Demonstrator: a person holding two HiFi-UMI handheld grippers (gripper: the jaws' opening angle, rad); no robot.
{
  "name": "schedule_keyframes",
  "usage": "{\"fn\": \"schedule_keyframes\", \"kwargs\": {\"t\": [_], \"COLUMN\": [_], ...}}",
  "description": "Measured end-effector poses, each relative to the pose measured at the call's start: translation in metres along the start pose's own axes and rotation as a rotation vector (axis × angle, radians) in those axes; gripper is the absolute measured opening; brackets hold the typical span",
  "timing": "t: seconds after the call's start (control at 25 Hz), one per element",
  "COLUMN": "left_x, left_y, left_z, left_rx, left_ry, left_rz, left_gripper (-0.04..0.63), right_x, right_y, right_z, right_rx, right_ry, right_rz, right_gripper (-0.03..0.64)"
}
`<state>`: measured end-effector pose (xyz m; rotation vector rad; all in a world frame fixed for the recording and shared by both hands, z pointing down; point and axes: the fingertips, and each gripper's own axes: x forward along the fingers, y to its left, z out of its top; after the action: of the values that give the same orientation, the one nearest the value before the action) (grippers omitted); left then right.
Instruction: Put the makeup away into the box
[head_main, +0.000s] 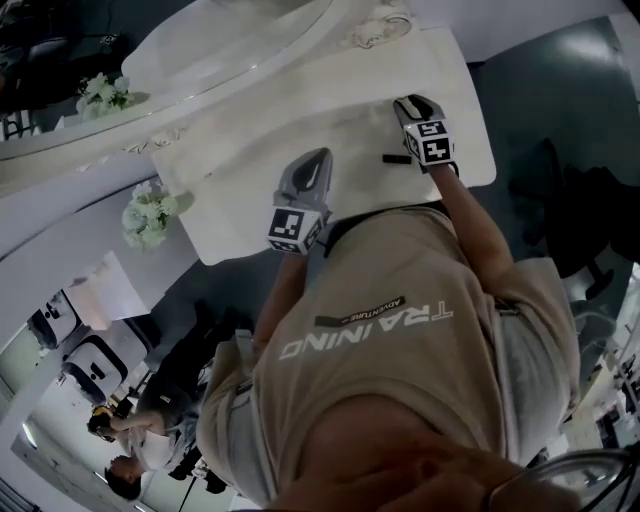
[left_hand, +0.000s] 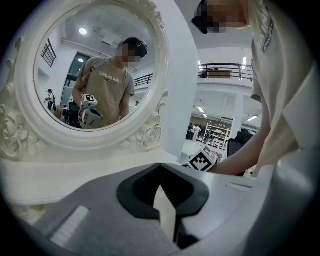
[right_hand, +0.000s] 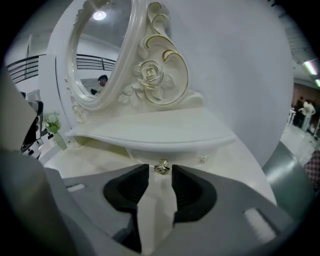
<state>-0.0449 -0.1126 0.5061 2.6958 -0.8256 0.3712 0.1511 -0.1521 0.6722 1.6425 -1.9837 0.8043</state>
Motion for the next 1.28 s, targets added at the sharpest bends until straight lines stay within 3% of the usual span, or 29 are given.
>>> {"fn": "schedule_keyframes", "kwargs": {"t": [0.36, 0.8, 1.28], "left_x": [-0.033, -0.07, -0.081], "left_y": [0.033, 0.048, 0.035], "left_z": [-0.021, -0.021, -0.023], "left_rx": [-0.052, -0.037, -0.031], "left_ry": [-0.012, -0.059, -0.08], "left_rz": [-0.021, 0.014, 0.017], "left_gripper": [0.007, 0.007, 0.007], "right_x": [0.019, 0.012, -0.011], "right_y": [0.005, 0.012, 0.022], "right_z": [0.0, -0.008, -0.036], "right_rx": [-0.06, -0.029, -0.043], "right_ry": [0.059, 0.085, 0.113], "right_rz": [-0.096, -0.122, -0.11], "right_gripper": [0.12, 0.104, 0.104]}}
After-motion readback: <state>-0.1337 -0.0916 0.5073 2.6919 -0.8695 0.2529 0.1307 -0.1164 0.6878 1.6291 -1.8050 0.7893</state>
